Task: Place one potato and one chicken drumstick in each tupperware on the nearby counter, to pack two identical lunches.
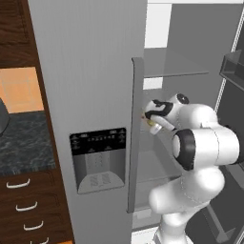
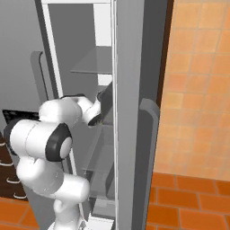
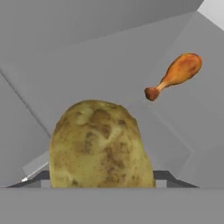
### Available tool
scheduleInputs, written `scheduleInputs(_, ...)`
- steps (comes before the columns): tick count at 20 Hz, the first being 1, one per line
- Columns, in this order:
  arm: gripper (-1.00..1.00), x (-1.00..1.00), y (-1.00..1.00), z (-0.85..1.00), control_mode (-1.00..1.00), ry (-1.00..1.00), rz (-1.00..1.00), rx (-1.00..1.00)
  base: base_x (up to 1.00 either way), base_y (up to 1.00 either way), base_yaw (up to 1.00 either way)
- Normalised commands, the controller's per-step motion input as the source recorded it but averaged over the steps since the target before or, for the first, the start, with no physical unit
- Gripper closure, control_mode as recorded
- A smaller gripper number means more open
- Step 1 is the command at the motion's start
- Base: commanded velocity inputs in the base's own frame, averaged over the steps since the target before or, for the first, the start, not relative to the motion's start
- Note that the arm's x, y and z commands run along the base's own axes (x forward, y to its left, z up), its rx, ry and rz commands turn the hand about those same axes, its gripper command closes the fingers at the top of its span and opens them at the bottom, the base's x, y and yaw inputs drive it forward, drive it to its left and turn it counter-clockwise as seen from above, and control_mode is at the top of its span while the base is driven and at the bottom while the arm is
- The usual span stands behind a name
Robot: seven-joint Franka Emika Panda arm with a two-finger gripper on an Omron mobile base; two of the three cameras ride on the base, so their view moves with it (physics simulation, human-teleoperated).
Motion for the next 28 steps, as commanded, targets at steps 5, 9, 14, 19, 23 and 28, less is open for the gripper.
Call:
scheduleInputs(5,1.00,-1.00,0.00,0.54,-1.00,0.06,0.00,0.03,0.00,0.00,0.00)
scheduleInputs(9,1.00,-1.00,0.00,0.60,-1.00,0.05,0.00,0.00,0.00,0.00,0.00)
scheduleInputs(14,1.00,-1.00,0.04,0.81,-1.00,0.01,0.00,0.00,0.00,0.00,0.00)
scheduleInputs(19,1.00,-0.99,0.00,0.71,-1.00,0.09,0.00,0.00,0.00,0.00,0.00)
scheduleInputs(23,1.00,-0.84,0.00,0.35,-1.00,0.01,0.00,0.00,0.00,0.00,0.00)
scheduleInputs(28,1.00,-0.52,0.05,0.12,1.00,0.00,0.00,0.00,-0.40,0.14,0.00)
